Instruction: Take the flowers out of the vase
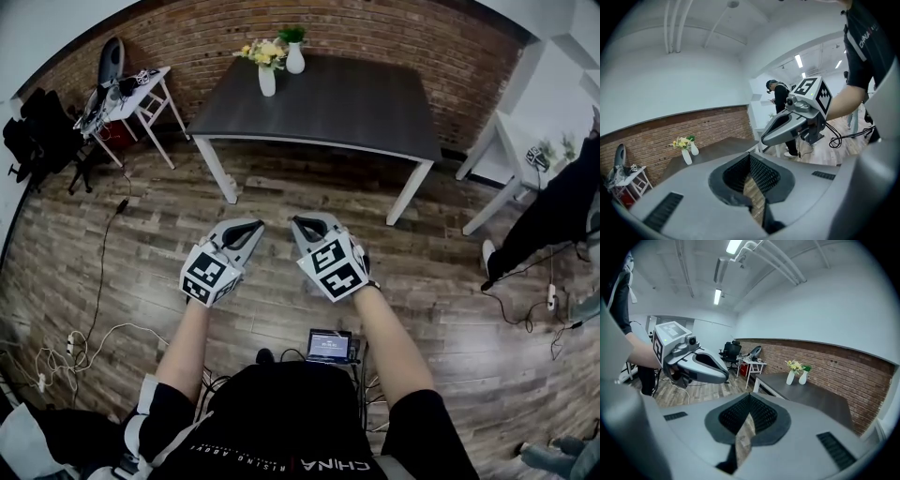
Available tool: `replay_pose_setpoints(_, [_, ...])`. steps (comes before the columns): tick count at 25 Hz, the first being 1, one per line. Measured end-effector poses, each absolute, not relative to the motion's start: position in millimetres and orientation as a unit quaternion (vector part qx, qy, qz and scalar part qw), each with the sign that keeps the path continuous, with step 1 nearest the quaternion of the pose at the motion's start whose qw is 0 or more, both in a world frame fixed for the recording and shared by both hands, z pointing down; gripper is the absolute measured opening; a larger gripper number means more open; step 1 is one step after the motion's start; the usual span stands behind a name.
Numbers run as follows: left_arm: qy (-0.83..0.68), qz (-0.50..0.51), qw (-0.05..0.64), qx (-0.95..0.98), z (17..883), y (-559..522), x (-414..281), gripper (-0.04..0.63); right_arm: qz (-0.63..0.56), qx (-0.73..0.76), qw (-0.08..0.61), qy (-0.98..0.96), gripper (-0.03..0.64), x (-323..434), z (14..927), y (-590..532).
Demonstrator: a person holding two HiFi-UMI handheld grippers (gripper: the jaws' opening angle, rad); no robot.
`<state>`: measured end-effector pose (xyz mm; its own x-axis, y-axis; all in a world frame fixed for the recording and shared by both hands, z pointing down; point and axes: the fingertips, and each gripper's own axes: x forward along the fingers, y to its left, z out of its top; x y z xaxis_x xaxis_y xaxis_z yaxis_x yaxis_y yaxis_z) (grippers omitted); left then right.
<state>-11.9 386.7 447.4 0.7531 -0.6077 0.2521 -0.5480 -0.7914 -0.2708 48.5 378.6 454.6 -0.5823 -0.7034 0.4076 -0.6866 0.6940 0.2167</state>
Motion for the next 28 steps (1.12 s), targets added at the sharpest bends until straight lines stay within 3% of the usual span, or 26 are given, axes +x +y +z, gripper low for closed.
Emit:
replay_pose_setpoints(12, [0.331, -0.169, 0.064, -0.926, 468.0, 359.4, 9.5, 0.003, -0.017, 0.385, 0.213, -0.898, 0.005, 73.7, 467.4, 342.3])
replay_pose_setpoints(28, [0.312, -0.148, 0.061, -0.936, 463.0, 157.6, -93.3, 0.003, -0.014, 0.390, 0.209, -0.897, 0.005, -25.0, 454.0, 151.7])
